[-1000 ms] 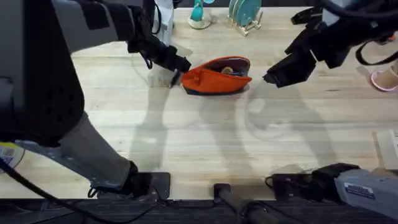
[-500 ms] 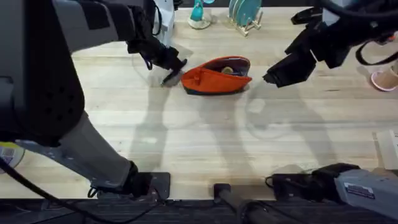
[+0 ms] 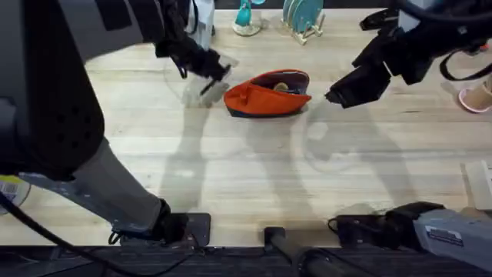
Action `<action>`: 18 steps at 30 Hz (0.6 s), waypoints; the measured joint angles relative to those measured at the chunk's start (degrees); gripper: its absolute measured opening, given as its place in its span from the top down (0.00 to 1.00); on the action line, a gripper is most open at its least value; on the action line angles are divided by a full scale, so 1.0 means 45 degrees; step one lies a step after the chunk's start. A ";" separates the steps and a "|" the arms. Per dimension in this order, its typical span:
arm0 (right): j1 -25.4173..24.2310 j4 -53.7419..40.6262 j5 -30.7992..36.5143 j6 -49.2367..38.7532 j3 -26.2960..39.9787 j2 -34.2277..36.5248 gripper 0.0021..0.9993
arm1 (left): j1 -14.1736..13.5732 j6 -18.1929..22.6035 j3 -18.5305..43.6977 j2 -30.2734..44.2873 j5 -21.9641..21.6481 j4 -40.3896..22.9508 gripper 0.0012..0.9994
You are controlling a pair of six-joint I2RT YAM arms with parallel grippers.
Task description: Unzip the bag, pick up the pens from the table one at a time and place them inside, then zip the bag closed.
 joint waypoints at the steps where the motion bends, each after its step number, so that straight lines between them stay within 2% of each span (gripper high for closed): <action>1: 0.0000 0.0000 0.0000 0.0000 0.0000 0.0001 0.00 | 0.0002 -0.0001 0.0244 -0.0009 0.0000 0.0005 0.96; 10: 0.0000 0.0000 0.0000 0.0000 0.0000 0.0002 0.00 | 0.0027 0.0007 0.1457 -0.1398 -0.0021 -0.0914 0.96; 14: 0.0000 0.0000 0.0000 0.0000 0.0000 -0.0002 0.00 | 0.0027 0.0322 0.1946 -0.2068 -0.0024 -0.2017 0.96; 18: 0.0000 0.0000 0.0000 0.0000 0.0000 0.0001 0.00 | 0.0027 0.0812 0.2580 -0.2462 -0.0024 -0.3693 0.96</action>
